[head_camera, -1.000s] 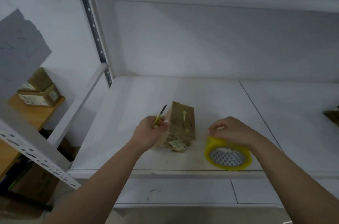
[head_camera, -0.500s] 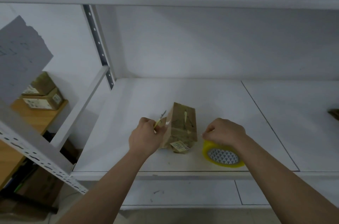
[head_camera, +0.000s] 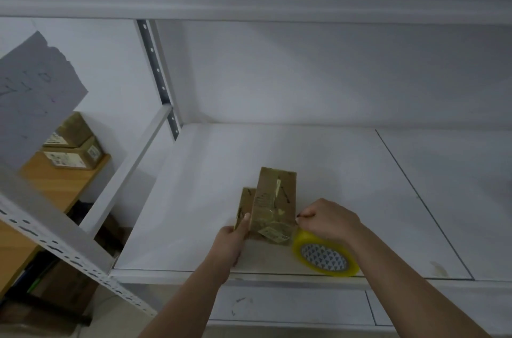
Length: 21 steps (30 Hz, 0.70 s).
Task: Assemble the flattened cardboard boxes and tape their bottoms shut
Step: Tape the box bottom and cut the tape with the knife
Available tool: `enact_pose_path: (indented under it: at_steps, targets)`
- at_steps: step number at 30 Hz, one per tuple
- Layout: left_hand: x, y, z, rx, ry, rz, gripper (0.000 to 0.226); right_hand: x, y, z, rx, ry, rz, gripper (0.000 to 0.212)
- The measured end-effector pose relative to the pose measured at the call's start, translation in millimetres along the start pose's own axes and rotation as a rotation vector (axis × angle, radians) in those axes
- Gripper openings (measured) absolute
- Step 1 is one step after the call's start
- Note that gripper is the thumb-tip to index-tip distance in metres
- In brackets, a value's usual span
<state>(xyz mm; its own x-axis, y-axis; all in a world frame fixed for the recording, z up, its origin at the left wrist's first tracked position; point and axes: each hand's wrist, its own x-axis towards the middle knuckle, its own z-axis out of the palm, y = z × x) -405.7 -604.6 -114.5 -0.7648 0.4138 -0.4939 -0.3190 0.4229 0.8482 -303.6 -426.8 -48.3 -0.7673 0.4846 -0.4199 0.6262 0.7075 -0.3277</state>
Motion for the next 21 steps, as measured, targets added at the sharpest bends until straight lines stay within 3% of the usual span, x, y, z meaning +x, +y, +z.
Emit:
enact_pose_path:
  at_steps: [5,9,13,17,21]
  targets:
    - [7,-2,-10,0.102,0.053,0.063,0.049,1,2,1,0.011,0.005,-0.002,0.032]
    - [0,38,-29,0.052,0.138,0.335,0.048,-1,5,-2,0.029,0.016,-0.003,0.030]
    - [-13,91,-11,0.123,-0.164,0.553,0.044,2,8,-4,0.061,-0.004,-0.003,0.028]
    - [-11,101,21,0.301,-0.420,0.586,0.035,5,8,-4,0.044,-0.014,-0.001,0.032]
    - [9,81,21,0.368,-0.396,0.549,0.043,9,13,-2,0.162,-0.009,-0.040,0.058]
